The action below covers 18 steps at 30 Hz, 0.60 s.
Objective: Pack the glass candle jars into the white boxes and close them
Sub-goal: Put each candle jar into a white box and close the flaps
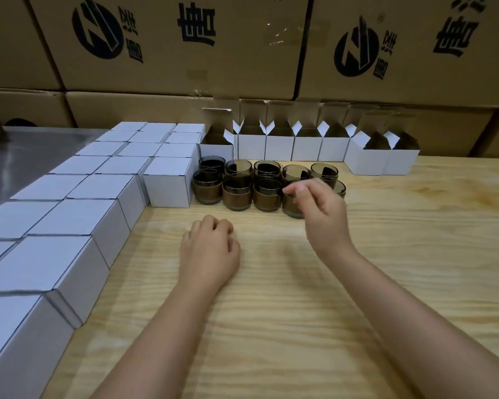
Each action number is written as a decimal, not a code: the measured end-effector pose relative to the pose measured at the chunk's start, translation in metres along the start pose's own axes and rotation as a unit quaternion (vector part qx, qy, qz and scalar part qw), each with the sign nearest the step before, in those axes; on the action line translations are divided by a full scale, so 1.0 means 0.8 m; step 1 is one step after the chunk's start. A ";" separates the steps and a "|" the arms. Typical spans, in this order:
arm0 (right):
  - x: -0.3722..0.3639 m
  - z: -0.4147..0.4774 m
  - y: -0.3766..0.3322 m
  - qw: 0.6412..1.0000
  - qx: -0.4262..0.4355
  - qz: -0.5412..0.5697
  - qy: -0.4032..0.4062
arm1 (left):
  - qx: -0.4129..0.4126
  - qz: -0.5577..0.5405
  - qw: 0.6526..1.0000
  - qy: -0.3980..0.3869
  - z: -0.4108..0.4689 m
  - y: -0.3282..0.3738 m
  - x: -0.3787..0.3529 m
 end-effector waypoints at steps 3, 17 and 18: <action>-0.064 0.078 0.018 0.987 -0.023 -0.145 -0.063 | 0.002 0.003 1.000 0.002 0.000 0.000 -0.002; -0.198 0.208 0.133 0.885 -0.162 -0.364 -0.240 | -0.002 -0.009 1.000 -0.002 -0.002 0.001 -0.002; -0.198 0.208 0.137 0.884 -0.170 -0.362 -0.243 | -0.002 -0.007 1.000 0.000 -0.002 0.001 -0.001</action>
Point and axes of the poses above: each hand's wrist, its own z-axis towards the middle knuckle, its own x-axis out of the back of the hand, y = z × x, the point moved 7 cm from there along z, towards the middle knuckle, and after that the axes turned 11 degrees about z, right-handed, at the moved point
